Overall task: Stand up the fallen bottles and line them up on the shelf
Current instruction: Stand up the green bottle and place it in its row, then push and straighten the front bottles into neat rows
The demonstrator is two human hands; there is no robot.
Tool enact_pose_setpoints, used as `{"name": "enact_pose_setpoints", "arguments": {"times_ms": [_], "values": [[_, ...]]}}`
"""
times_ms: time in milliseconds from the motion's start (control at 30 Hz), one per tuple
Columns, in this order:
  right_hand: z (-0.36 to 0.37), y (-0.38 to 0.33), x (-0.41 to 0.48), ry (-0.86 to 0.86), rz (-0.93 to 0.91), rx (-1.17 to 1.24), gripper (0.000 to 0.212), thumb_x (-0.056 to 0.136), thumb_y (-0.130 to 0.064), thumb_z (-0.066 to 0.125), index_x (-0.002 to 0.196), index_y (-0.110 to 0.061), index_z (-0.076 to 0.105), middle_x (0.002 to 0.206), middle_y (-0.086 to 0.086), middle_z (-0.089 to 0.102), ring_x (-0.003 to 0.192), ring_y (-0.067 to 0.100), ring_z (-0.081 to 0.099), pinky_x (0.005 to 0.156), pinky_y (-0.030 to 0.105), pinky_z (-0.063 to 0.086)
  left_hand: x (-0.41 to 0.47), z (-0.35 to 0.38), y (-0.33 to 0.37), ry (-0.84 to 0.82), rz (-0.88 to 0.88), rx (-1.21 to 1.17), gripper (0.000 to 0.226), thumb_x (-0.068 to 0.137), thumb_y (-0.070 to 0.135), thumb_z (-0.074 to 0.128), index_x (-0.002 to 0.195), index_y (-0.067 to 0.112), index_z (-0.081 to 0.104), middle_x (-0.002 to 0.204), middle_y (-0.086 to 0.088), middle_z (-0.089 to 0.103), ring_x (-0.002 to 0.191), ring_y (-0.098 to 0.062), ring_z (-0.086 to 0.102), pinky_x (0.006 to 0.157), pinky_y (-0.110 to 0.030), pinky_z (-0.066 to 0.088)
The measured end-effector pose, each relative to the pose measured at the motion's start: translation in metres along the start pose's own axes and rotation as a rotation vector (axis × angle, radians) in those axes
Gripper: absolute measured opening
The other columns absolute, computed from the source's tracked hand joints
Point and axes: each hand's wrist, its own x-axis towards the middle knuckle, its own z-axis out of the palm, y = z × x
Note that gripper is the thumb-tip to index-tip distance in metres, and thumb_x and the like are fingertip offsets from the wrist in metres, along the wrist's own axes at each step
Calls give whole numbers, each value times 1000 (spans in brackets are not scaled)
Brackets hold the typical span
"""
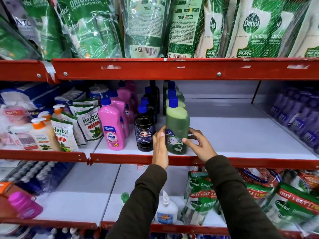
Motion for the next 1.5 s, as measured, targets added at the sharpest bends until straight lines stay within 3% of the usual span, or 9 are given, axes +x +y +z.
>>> {"name": "enact_pose_setpoints", "arguments": {"times_ms": [167, 333, 500, 733, 1033, 1167, 1333, 1400, 1500], "values": [[2, -2, -3, 54, 18, 23, 48, 97, -15, 59, 144, -22, 49, 139, 1, 57, 125, 25, 59, 103, 40, 53, -2, -2, 1, -9, -7, -52, 57, 93, 55, 22, 137, 28, 48, 139, 5, 55, 131, -11, 50, 111, -30, 38], [16, -12, -10, 81, 117, 237, 45, 106, -33, 36, 151, -30, 36, 149, -4, 48, 139, 17, 45, 108, 26, 38, -2, -5, 12, -30, -76, -83, 44, 102, 47, 14, 131, 33, 45, 126, 16, 56, 120, -6, 52, 90, -6, 43], [32, -24, -15, 107, 69, 428, 62, 96, -29, 32, 158, -24, 24, 163, -5, 32, 148, 16, 35, 116, 28, 36, 4, -10, 25, -122, -230, -179, 85, 75, 81, 6, 144, 44, 38, 158, 2, 35, 147, -22, 31, 124, -45, 19], [30, -30, -27, 74, 72, 466, 56, 102, -23, 24, 157, -29, 19, 163, -6, 28, 146, 14, 33, 97, 11, 37, -18, -11, 29, -116, -207, -135, 76, 88, 70, -1, 147, 39, 35, 157, -3, 38, 145, -23, 36, 117, -38, 25], [27, -41, -44, 40, 51, 383, 61, 102, -11, 25, 160, -28, 13, 162, -7, 25, 113, -27, 42, 80, -6, 42, -34, -12, 34, -178, -109, -34, 86, 73, 83, 12, 148, 46, 29, 157, 2, 36, 140, -11, 39, 114, -30, 30], [32, -46, -53, 149, 18, 398, 73, 87, -23, 31, 158, -32, 19, 162, -11, 26, 135, -8, 39, 93, 3, 37, -37, -18, 34, -192, -68, -49, 88, 76, 87, 15, 151, 42, 26, 159, 2, 33, 139, -8, 37, 112, -26, 27], [61, -48, -76, 583, -220, 267, 62, 74, -4, 37, 132, -17, 56, 136, 1, 55, 132, 15, 50, 109, 29, 45, -40, -37, 22, 171, 203, -2, 83, 79, 84, 19, 144, 36, 42, 144, 7, 51, 135, -5, 45, 115, -32, 32], [84, -54, -80, 531, -309, 236, 60, 71, -3, 38, 127, -17, 58, 131, 7, 58, 127, 22, 55, 110, 42, 45, -34, -51, 21, 325, 245, 8, 79, 86, 77, 18, 143, 29, 43, 145, 3, 47, 134, -7, 45, 114, -31, 35], [124, -61, -72, 260, -243, 221, 66, 80, -6, 35, 144, -17, 48, 152, 0, 48, 144, 15, 42, 119, 34, 33, -19, -72, 21, 373, 141, -34, 71, 89, 68, 17, 146, 33, 37, 156, 6, 34, 144, -6, 32, 122, -34, 24]]}}
